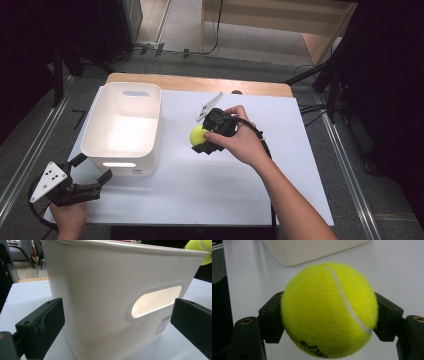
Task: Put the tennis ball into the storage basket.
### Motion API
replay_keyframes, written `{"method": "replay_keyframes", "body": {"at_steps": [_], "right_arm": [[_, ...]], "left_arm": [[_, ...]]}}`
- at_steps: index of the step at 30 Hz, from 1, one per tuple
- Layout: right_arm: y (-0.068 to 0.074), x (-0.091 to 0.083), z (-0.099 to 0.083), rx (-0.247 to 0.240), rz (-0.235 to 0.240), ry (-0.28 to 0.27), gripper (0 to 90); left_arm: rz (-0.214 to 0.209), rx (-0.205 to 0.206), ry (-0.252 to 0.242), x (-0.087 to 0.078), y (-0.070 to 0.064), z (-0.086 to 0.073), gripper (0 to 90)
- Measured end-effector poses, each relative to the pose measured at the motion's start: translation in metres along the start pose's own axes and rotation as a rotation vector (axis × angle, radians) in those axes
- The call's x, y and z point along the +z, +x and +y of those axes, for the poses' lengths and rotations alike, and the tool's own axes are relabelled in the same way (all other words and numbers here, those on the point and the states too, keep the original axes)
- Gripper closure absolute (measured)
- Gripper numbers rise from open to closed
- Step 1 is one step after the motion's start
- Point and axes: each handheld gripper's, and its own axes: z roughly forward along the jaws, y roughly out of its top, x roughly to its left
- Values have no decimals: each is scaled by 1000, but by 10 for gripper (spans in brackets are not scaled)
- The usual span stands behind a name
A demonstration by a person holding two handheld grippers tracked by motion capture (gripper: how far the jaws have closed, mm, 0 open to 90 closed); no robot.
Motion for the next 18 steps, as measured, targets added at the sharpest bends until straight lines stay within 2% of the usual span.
{"method": "replay_keyframes", "body": {"at_steps": [14,16,17,18], "right_arm": [[1,-1,18,-20,3,-5,234],[1,-2,21,-35,5,-9,233],[3,-2,22,-26,4,-4,234],[2,-2,24,-39,4,-11,233]], "left_arm": [[-2,0,0,0,0,0,0],[-2,-1,0,0,0,0,0],[-2,-2,0,0,0,0,0],[-2,-1,0,0,1,0,0]]}}
